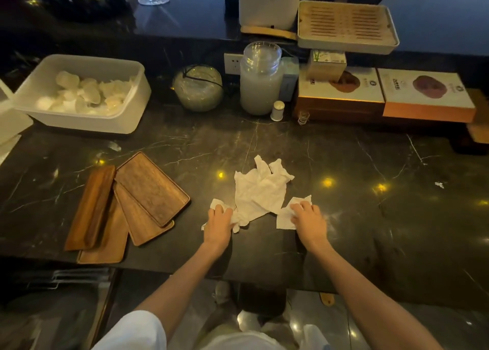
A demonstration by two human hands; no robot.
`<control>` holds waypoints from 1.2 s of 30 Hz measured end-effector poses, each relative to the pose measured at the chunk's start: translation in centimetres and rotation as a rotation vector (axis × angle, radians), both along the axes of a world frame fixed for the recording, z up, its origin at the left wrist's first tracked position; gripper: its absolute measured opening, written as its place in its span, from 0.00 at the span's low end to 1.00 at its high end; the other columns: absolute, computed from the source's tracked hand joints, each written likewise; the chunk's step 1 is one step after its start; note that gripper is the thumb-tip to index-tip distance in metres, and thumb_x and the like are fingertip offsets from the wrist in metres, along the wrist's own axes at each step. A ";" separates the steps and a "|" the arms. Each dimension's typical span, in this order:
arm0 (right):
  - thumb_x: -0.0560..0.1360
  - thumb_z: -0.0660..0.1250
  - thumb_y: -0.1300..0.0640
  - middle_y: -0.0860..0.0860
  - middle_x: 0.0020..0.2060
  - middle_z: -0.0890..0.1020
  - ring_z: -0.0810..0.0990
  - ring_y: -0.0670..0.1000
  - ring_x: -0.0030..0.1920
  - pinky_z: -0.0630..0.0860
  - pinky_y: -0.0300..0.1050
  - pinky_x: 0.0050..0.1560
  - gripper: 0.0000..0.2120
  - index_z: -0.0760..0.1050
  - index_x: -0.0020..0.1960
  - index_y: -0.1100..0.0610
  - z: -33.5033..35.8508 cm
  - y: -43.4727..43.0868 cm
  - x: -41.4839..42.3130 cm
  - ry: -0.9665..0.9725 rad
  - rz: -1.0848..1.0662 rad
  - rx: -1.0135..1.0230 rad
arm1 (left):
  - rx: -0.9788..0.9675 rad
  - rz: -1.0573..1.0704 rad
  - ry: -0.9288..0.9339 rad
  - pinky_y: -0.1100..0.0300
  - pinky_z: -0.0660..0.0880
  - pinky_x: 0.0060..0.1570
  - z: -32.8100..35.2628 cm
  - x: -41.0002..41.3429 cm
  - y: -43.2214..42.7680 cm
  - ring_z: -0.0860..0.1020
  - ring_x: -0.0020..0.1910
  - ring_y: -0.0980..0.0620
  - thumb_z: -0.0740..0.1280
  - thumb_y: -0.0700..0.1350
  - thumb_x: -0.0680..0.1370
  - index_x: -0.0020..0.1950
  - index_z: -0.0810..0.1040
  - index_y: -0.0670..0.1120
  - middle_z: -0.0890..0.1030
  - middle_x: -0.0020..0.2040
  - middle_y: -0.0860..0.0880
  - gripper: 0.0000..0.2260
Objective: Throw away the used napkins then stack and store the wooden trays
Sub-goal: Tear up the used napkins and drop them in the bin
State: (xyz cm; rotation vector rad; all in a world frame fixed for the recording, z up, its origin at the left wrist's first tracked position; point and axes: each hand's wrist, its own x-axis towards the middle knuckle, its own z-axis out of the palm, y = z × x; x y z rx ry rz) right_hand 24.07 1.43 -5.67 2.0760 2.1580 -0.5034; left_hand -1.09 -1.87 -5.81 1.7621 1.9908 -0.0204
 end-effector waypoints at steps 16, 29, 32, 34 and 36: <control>0.75 0.66 0.61 0.50 0.46 0.75 0.77 0.53 0.46 0.65 0.41 0.39 0.08 0.78 0.52 0.54 -1.0 -9.4 2.8 0.512 0.083 -0.081 | 0.038 0.265 -0.193 0.60 0.65 0.53 1.9 5.9 -14.0 0.70 0.57 0.44 0.65 0.38 0.75 0.58 0.75 0.42 0.72 0.58 0.43 0.12; 0.78 0.63 0.62 0.46 0.49 0.72 0.74 0.46 0.49 0.71 0.24 0.46 0.09 0.81 0.47 0.51 -2.5 -27.5 3.3 0.783 -0.160 -0.292 | -0.092 0.325 -0.353 0.73 0.69 0.47 -1.3 5.3 -27.7 0.73 0.55 0.49 0.60 0.37 0.79 0.64 0.72 0.47 0.69 0.60 0.47 0.14; 0.76 0.65 0.65 0.49 0.51 0.74 0.75 0.47 0.51 0.68 0.21 0.45 0.09 0.83 0.48 0.56 -3.6 -29.3 1.7 0.797 -0.291 -0.285 | -0.131 0.298 -0.357 0.58 0.70 0.56 -3.3 4.0 -27.9 0.73 0.59 0.41 0.59 0.34 0.79 0.64 0.72 0.40 0.71 0.63 0.39 0.14; 0.75 0.65 0.65 0.51 0.53 0.76 0.76 0.48 0.53 0.69 0.24 0.50 0.10 0.83 0.51 0.56 -5.8 -30.5 0.4 0.754 -0.366 -0.273 | -0.167 0.298 -0.421 0.57 0.70 0.59 -5.7 3.4 -28.2 0.73 0.60 0.43 0.60 0.36 0.79 0.67 0.71 0.39 0.69 0.65 0.39 0.16; 0.76 0.63 0.65 0.53 0.58 0.75 0.75 0.51 0.58 0.70 0.35 0.60 0.12 0.82 0.55 0.55 -9.0 -31.8 -0.8 0.749 -0.434 -0.292 | -0.260 0.363 -0.501 0.55 0.68 0.64 -8.9 3.0 -28.8 0.71 0.63 0.43 0.60 0.41 0.81 0.70 0.67 0.40 0.65 0.66 0.40 0.18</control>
